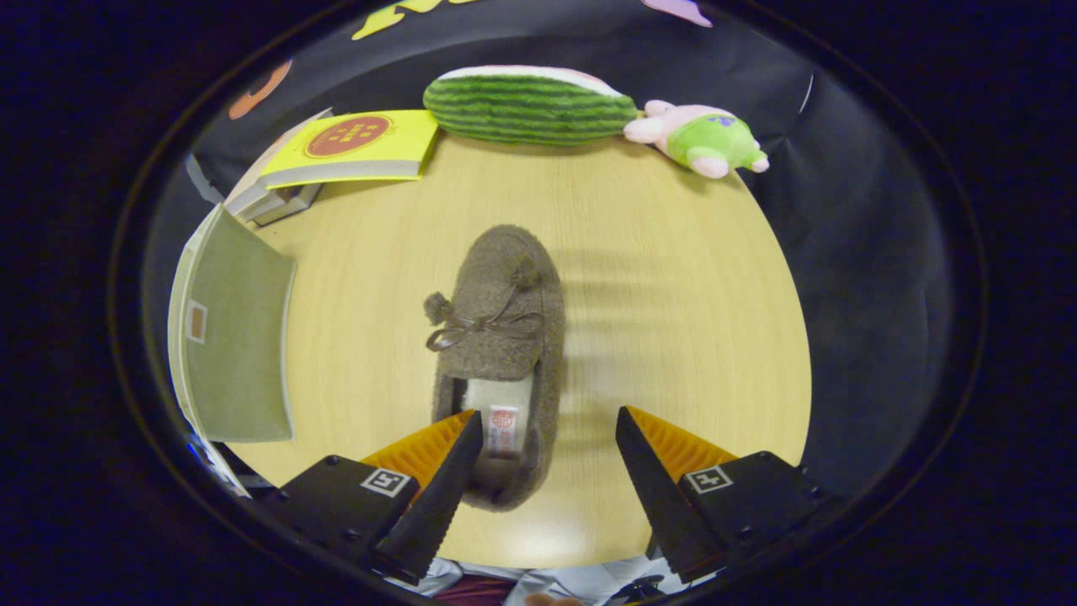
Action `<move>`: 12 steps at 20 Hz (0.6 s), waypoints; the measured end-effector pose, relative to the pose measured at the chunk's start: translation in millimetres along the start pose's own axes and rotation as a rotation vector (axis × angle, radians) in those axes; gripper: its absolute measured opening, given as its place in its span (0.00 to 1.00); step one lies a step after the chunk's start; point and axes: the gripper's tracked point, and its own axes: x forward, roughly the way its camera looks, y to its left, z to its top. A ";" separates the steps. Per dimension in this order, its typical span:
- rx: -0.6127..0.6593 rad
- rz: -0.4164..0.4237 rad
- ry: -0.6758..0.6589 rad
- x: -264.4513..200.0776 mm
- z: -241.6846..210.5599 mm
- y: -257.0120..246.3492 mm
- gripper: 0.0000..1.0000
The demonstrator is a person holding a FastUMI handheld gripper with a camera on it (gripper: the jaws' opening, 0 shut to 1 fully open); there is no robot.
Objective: Open the storage box then place both shoes into the box .Put the left shoe in first, then the right shoe, with the right side of both shoes facing outward in a uniform manner.
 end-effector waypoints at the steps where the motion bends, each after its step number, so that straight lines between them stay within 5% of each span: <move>1: 0.008 -0.013 0.008 8.5 1.8 -4.5 1.00; 3: 0.036 0.023 0.075 25.2 -7.4 -0.4 1.00; 6: 0.050 0.123 0.101 29.0 -7.3 17.4 0.85; 7: 0.048 0.117 0.079 29.9 -4.6 16.8 0.73; 12: 0.049 0.123 0.097 29.5 -7.6 19.5 0.65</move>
